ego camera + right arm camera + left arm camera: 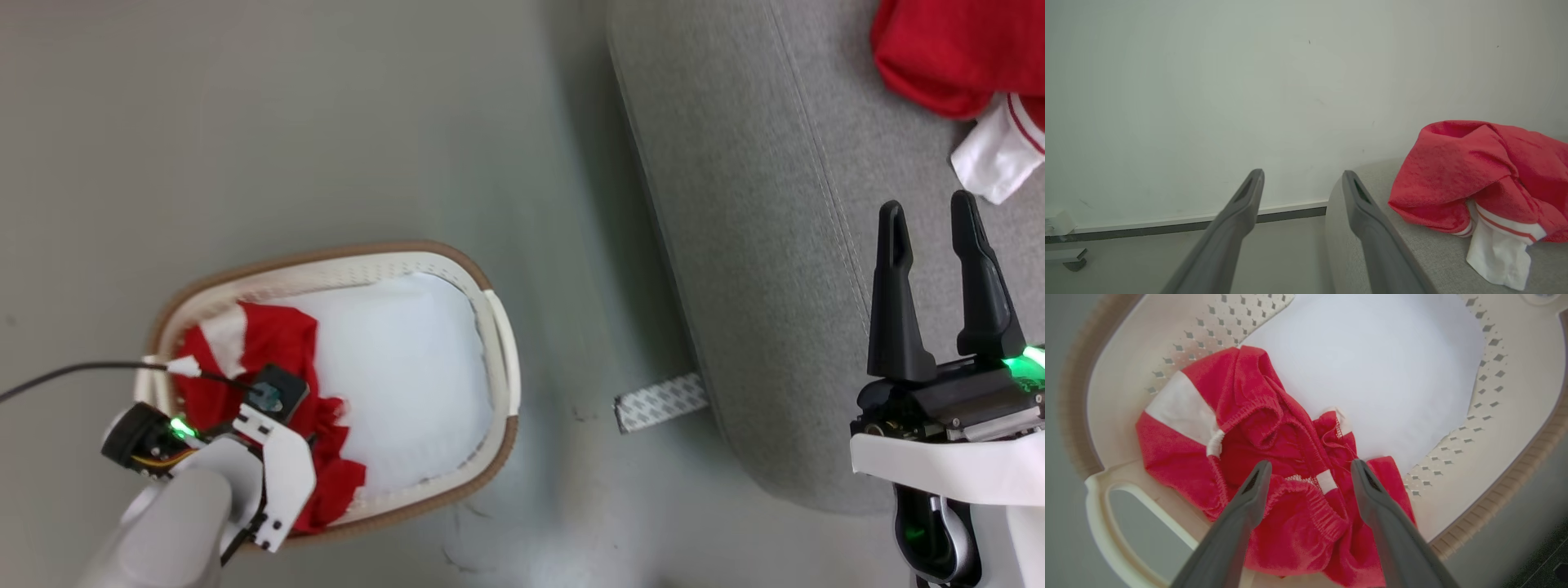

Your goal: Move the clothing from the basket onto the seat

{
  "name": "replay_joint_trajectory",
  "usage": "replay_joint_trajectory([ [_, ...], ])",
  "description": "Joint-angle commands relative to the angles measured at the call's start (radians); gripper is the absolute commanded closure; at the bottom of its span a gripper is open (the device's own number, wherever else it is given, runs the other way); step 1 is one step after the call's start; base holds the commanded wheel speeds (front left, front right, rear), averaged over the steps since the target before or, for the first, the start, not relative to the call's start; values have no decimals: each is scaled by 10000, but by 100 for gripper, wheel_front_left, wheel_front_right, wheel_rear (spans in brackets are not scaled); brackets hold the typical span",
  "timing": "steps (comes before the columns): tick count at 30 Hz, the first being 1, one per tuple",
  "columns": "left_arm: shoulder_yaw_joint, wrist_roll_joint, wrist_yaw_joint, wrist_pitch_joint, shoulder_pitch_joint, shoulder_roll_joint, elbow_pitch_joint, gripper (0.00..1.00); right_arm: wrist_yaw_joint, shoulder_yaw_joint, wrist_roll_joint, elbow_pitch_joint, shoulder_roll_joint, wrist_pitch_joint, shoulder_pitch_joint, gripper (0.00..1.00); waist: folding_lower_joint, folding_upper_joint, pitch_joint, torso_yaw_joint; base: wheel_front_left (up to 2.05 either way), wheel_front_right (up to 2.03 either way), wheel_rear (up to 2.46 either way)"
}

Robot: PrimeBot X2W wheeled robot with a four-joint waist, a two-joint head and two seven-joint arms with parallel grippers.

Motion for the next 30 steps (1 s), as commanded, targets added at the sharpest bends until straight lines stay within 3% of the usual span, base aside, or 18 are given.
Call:
replay_joint_trajectory([
  [1,-294,-3,-11,90,-294,175,210,0,-22,22,75,-30,51,-31,-184,0,-3,0,702,-554,0,0,0],
  [11,-2272,-423,-7,1498,-1609,948,1545,0,-22,143,347,86,155,-31,-556,0,-3,0,1833,-1188,0,0,0],
  [21,-3676,-1399,-10,2101,-2034,990,2304,0,-22,241,657,198,160,-32,-659,0,-3,0,2128,-1521,0,0,0],
  [22,-3770,-1509,-11,2076,-2069,964,2348,23,-22,240,646,211,160,-32,-663,0,-3,0,2121,-1523,0,0,0],
  [23,-3829,-1564,-11,2010,-2109,935,2386,74,-22,235,622,228,159,-32,-674,0,-3,0,2108,-1523,0,0,0],
  [24,-3872,-1653,-10,1934,-2162,910,2424,100,-22,228,586,240,159,-32,-690,0,-3,0,2085,-1516,0,0,0],
  [30,-4020,-2074,-10,1302,-2234,434,2694,100,-22,6,236,261,151,-32,-647,0,-3,0,1465,-1187,0,0,0],
])
